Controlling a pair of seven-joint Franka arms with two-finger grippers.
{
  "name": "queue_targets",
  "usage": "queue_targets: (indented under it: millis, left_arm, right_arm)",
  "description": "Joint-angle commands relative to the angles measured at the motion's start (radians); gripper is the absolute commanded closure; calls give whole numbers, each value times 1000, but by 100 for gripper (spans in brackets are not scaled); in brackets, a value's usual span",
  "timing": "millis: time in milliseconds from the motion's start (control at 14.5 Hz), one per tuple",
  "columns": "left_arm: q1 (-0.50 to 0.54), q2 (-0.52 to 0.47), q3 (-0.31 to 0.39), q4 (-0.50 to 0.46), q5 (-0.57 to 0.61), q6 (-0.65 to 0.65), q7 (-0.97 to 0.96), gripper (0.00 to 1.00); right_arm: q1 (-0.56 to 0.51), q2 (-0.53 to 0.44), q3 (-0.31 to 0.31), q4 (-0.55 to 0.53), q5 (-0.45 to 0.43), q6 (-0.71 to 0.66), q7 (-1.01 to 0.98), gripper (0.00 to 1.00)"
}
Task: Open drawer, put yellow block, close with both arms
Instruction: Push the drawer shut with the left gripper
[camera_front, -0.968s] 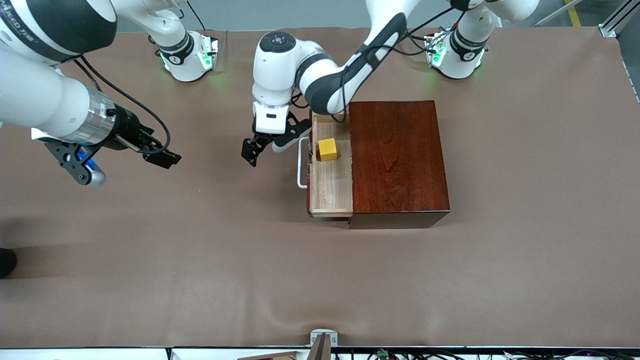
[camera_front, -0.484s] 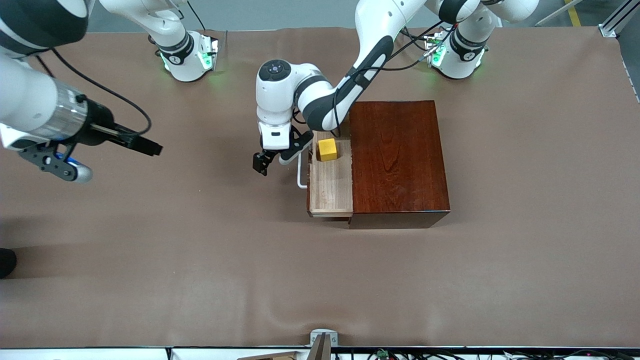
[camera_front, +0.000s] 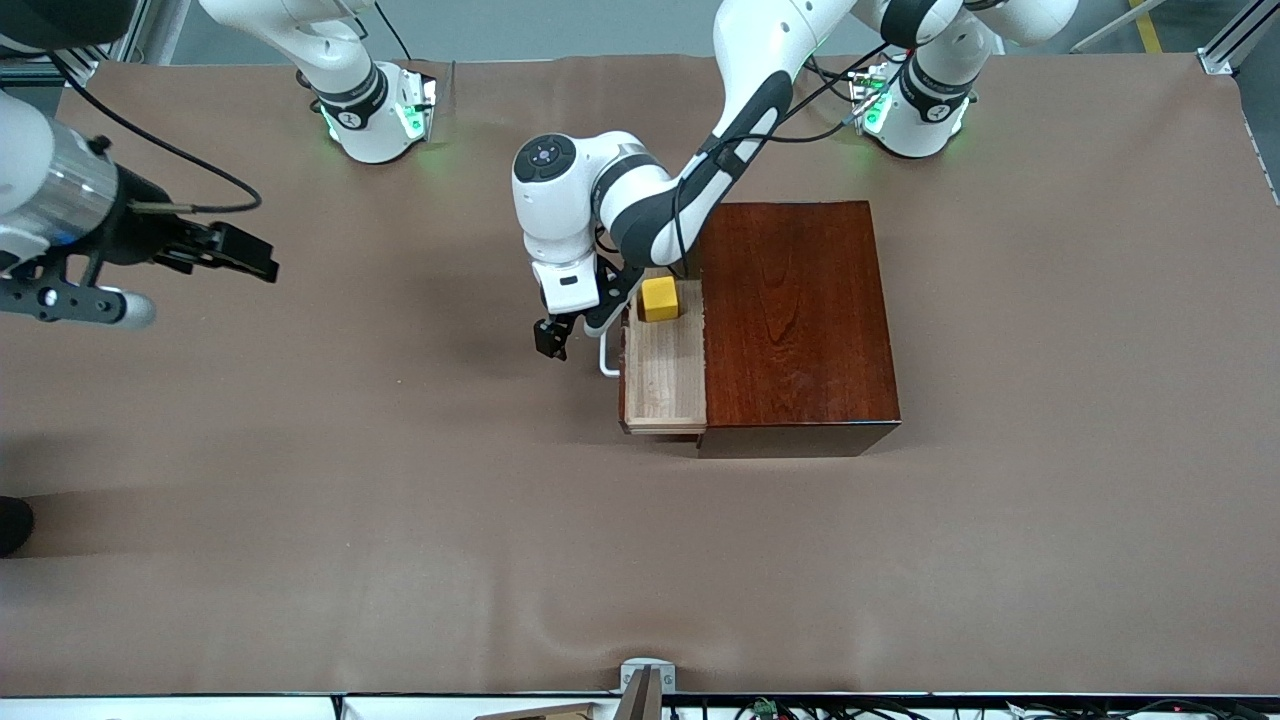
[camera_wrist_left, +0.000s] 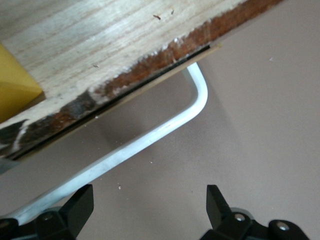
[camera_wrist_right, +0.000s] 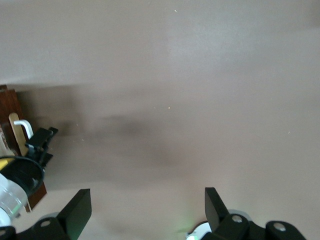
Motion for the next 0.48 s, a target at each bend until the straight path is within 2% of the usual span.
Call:
queue_targets:
  millis: [0,207,415]
  left_arm:
    - [-2,-31,25,3,28,-128,1,0]
    - [-2,-35,37,-10,31,-257,3,0]
    - [-2,-31,45,-13,31,-310,-5,0]
  right_arm:
    - [-50,-45,11,-21,-7,-24,-80,0]
    - [-59,-88,9,-62,-9,-18,-116,0]
    - [-99,-126,9,-109,-18,-10,-206,0]
